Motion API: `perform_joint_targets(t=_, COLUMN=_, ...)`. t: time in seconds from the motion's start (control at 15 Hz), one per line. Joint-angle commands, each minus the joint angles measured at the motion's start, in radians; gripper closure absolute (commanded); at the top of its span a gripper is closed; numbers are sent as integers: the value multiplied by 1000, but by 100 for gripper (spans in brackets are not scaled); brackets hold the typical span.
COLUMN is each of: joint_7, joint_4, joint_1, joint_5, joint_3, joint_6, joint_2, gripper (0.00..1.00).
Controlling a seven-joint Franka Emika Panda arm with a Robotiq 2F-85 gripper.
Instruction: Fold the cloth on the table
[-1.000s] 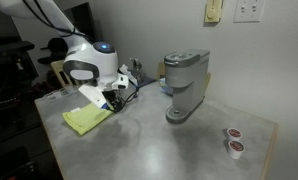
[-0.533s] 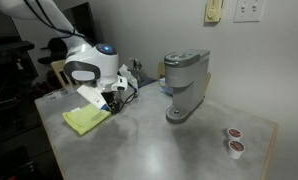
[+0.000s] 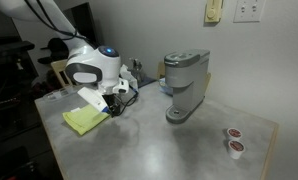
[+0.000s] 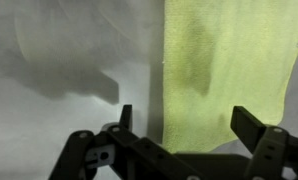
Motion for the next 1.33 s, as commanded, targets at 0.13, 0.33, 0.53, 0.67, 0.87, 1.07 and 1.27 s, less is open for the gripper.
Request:
perform_joint_targets(t=0.13, joint_7=-2, joint_4=9, joint_1=-50, joint_5=-23, joint_3=32, joint_6=-43, joint_2=23, gripper=27)
perform_joint_targets(t=0.33, joint_7=-3, joint_4=8, joint_1=-55, joint_5=-23, joint_3=36, joint_6=-47, joint_2=27, gripper=35)
perform_joint_targets(t=0.53, joint_7=-5, joint_4=8, joint_1=-57, joint_5=-22, joint_3=38, joint_6=-52, joint_2=26, gripper=42)
perform_joint_targets(t=0.67, joint_7=-6, joint_4=9, joint_1=-57, joint_5=-22, joint_3=39, joint_6=-54, joint_2=26, gripper=58)
perform_joint_targets(t=0.87, joint_7=-8, joint_4=9, joint_1=-57, joint_5=-21, joint_3=39, joint_6=-53, joint_2=26, gripper=82)
perform_joint_targets(t=1.07, joint_7=-9, joint_4=8, joint_1=-59, joint_5=-18, joint_3=39, joint_6=-51, joint_2=24, gripper=98)
perform_joint_targets(t=1.27, joint_7=-8, joint_4=7, joint_1=-59, joint_5=-18, joint_3=39, joint_6=-49, joint_2=20, gripper=100)
